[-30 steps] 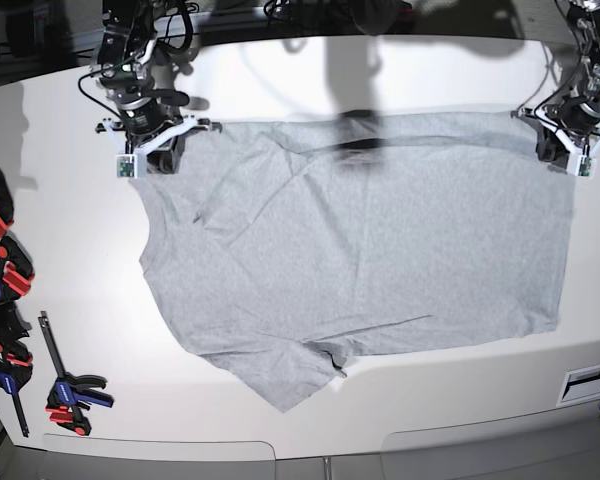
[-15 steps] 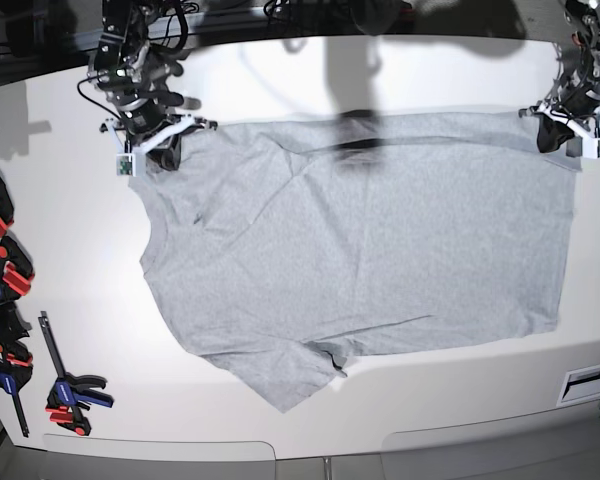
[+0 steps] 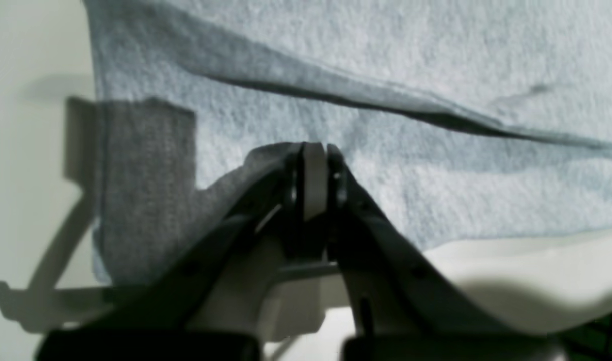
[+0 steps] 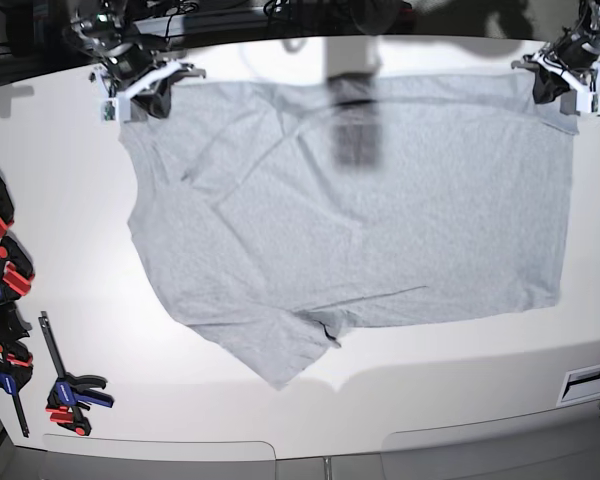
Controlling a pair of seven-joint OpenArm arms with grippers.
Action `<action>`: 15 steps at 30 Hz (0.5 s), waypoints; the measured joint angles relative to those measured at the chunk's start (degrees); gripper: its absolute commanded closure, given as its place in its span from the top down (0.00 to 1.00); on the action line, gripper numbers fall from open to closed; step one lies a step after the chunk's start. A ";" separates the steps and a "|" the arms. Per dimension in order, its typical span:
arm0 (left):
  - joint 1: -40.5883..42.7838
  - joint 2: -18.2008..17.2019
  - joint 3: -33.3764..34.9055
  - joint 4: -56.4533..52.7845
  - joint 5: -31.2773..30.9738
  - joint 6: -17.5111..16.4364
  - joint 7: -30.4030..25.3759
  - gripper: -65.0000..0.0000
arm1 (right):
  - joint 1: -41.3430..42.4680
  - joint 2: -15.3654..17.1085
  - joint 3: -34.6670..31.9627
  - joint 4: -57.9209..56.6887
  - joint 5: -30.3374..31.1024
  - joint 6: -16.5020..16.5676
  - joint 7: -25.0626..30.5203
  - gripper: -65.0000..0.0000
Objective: Fold the T-shirt properly
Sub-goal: 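Pull the shoulder edge taut with both grippers and release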
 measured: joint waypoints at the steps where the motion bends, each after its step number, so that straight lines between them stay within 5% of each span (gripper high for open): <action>1: 0.33 0.02 0.00 0.04 -0.24 -0.02 -0.04 0.00 | -0.74 -0.02 1.01 0.04 1.86 0.00 -0.46 0.00; 15: 3.21 2.82 -4.90 0.11 -1.31 -1.25 1.64 0.00 | -2.05 -0.15 8.85 0.00 7.17 4.31 -5.25 0.00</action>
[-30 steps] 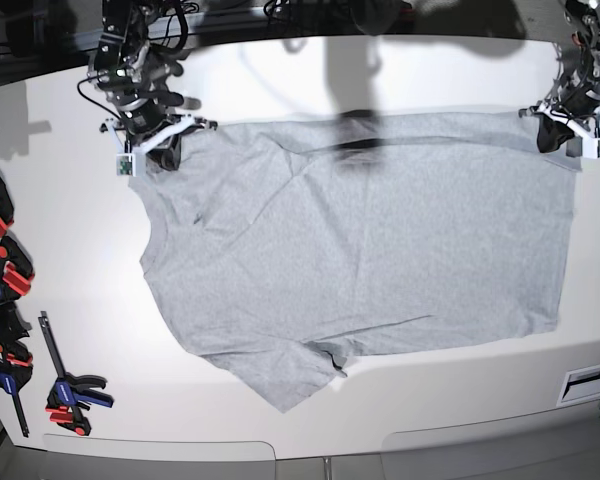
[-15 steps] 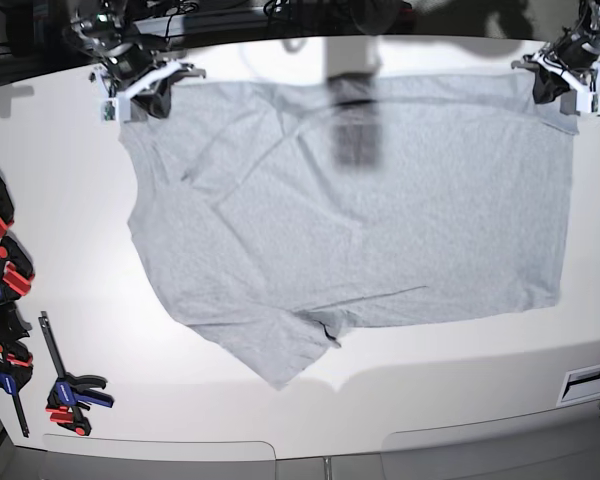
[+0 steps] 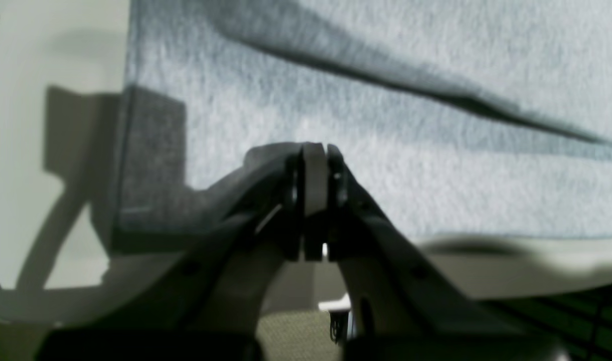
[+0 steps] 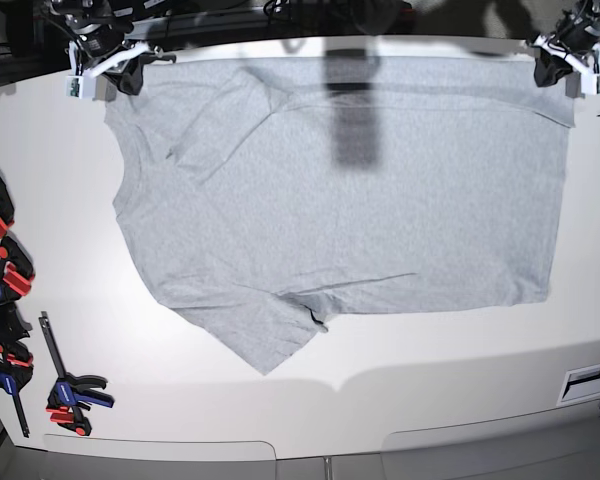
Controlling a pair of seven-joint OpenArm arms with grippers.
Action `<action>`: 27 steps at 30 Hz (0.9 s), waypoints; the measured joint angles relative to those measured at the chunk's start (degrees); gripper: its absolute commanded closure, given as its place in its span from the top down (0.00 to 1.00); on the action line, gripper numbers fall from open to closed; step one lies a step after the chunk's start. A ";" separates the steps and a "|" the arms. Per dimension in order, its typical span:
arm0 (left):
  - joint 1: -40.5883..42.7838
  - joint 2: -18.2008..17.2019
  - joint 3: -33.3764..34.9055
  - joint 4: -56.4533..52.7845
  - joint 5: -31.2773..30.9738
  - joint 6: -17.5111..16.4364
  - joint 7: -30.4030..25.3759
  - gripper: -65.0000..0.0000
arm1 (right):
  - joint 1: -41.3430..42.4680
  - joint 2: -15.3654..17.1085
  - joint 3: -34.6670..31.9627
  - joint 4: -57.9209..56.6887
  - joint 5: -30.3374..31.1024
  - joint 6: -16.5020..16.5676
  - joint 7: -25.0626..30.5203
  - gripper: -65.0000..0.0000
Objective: Fold the T-shirt properly
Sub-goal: 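Pull the shoulder edge taut with both grippers and release, then move the right gripper to the hem corner and grasp it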
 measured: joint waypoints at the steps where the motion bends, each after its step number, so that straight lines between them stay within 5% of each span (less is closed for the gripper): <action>1: 0.13 0.00 0.00 0.00 -0.02 0.00 -0.02 0.00 | 0.02 0.00 0.00 0.00 0.09 0.17 0.00 0.00; 14: 1.11 0.63 -0.94 12.28 0.92 1.14 5.84 0.00 | -0.26 -0.04 4.15 10.01 7.74 -0.02 0.85 0.00; 18: 1.09 0.44 -5.16 18.84 0.79 1.70 0.11 0.00 | 2.69 0.00 5.97 16.33 7.13 0.31 1.97 0.00; 19: 0.79 0.37 -6.05 20.09 0.68 1.70 -0.66 0.00 | 4.17 0.00 5.99 17.49 5.88 0.31 1.84 0.02; 22: -0.42 0.50 -7.56 22.32 0.68 1.46 -0.07 0.00 | 9.79 -0.04 5.92 18.45 4.39 0.35 0.17 0.34; 24: -0.50 0.48 -7.91 22.71 0.70 1.51 -0.39 0.00 | 13.90 0.00 5.60 18.45 0.66 0.33 -0.42 0.43; 27: -0.35 0.55 -7.96 22.69 0.92 1.51 -0.72 0.24 | 18.53 0.15 3.52 18.36 -3.41 -0.76 -0.31 0.44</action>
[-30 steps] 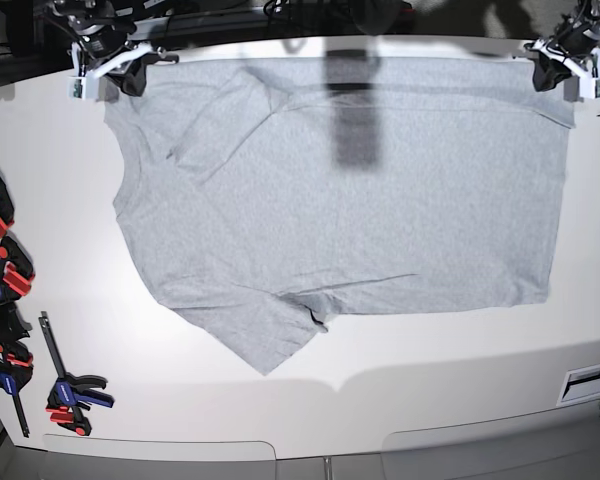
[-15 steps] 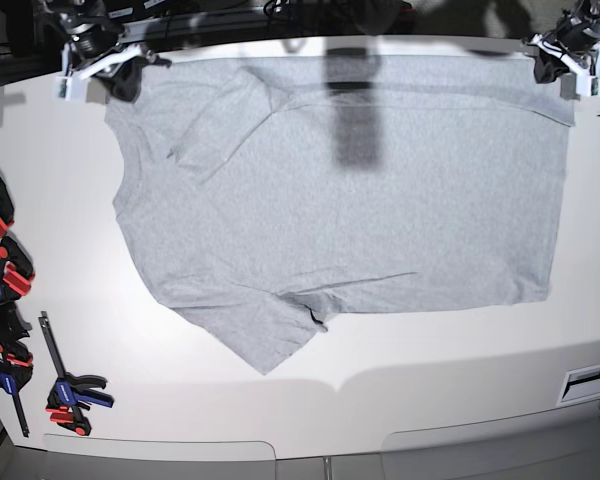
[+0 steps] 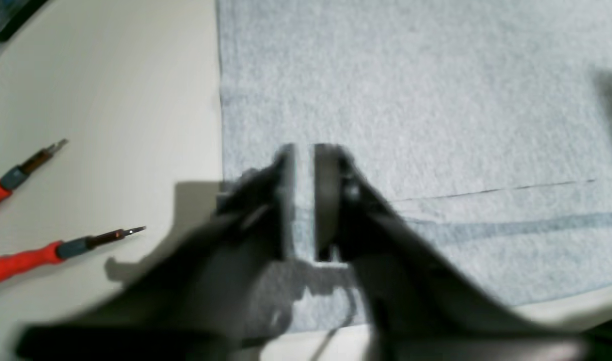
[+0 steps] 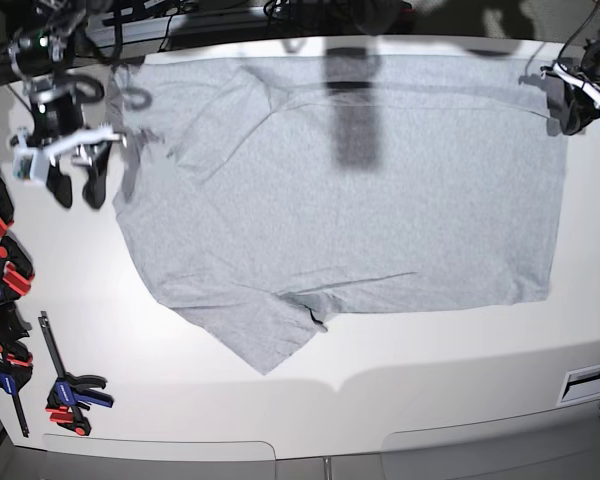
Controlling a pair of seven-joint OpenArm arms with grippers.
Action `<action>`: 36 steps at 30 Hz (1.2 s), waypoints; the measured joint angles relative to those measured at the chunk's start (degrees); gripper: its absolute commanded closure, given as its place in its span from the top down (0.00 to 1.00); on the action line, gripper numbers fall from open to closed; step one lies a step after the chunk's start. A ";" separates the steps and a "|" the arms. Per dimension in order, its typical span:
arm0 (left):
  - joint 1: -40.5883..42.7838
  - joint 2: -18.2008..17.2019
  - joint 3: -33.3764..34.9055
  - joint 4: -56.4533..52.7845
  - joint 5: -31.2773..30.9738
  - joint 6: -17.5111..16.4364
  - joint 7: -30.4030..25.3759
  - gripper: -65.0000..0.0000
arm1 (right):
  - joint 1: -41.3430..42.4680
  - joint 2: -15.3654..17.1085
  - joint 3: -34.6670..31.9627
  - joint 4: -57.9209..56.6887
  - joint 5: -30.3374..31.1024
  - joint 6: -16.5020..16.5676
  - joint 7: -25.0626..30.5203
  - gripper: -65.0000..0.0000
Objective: Fold the T-shirt properly
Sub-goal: 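Move the right gripper to the hem corner and grasp it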
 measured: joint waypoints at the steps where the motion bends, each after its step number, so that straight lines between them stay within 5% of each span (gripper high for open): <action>1: -0.02 -0.02 0.00 0.00 0.00 0.00 -0.07 0.31 | 1.07 0.20 -1.22 -0.42 -1.05 -0.50 0.11 0.45; 6: -0.07 -0.09 0.02 0.00 0.00 0.00 -0.24 0.37 | 8.79 3.45 -8.98 -9.31 -7.37 -5.81 2.73 0.53; 12: -0.04 -0.17 0.02 0.00 0.00 -0.02 -0.17 0.37 | 24.83 9.40 -17.07 -34.21 -9.64 -5.73 2.86 0.53; 19: -0.02 -0.11 0.00 0.00 0.22 0.02 0.66 0.37 | 49.20 16.26 -23.87 -72.87 -9.70 0.76 2.82 0.53; 24: -0.02 -0.07 0.00 0.00 0.24 -0.02 0.63 0.37 | 61.53 18.18 -25.68 -92.17 -9.75 1.55 4.35 0.53; 36: 0.02 0.00 0.00 0.00 0.22 0.15 0.57 0.37 | 60.83 16.15 -26.69 -98.40 -14.19 -0.83 8.02 0.53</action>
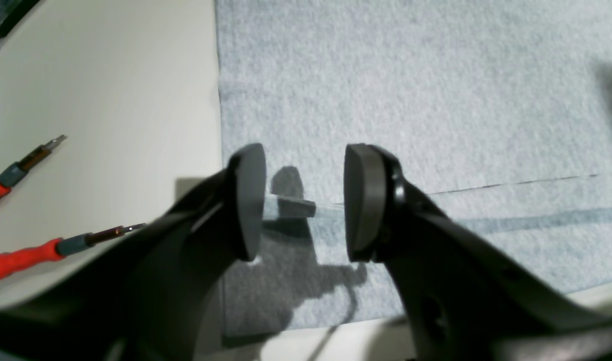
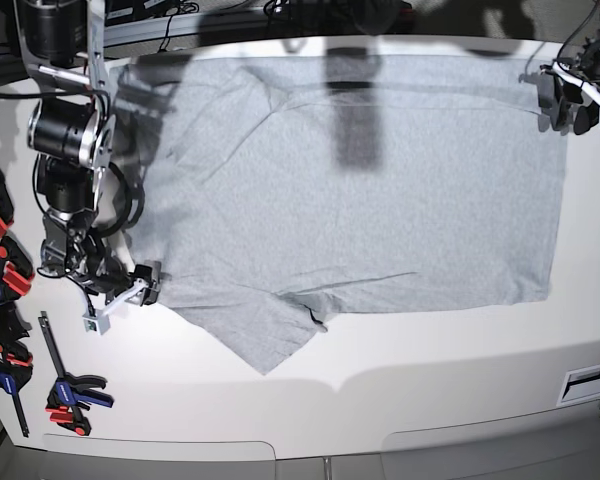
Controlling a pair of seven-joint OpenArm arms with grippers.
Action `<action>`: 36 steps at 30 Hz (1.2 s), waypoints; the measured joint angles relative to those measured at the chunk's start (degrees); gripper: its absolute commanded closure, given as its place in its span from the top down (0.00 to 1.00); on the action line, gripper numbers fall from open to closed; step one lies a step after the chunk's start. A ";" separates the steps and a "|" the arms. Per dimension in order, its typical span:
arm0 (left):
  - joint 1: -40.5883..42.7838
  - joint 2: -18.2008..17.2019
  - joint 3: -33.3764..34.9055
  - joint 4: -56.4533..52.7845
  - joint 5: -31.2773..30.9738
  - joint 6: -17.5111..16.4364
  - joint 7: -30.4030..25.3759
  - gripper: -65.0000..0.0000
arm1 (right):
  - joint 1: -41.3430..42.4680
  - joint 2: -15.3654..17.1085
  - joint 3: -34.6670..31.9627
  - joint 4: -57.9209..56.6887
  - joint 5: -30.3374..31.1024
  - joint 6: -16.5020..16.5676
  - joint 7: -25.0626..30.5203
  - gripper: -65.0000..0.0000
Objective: Fold the T-shirt properly
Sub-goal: 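Move the right gripper to the hem corner and grasp it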
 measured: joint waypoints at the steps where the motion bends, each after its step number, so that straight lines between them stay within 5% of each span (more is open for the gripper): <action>1: 0.00 -0.02 0.00 0.00 0.02 0.00 -0.24 0.37 | -0.20 -0.13 0.00 0.15 -0.02 0.00 -0.02 0.53; 29: -0.04 0.00 0.00 0.00 -1.31 0.00 -1.31 0.37 | -0.92 -6.19 0.15 0.31 0.15 1.29 2.32 0.52; 32: -0.04 -0.02 0.00 0.00 -1.31 0.00 -1.29 0.37 | -0.92 -6.69 0.15 0.31 0.15 0.39 2.32 0.41; 36: -0.02 0.00 0.00 0.00 -1.31 0.00 -1.88 0.36 | -1.27 -6.93 0.15 0.20 0.26 0.39 2.86 0.00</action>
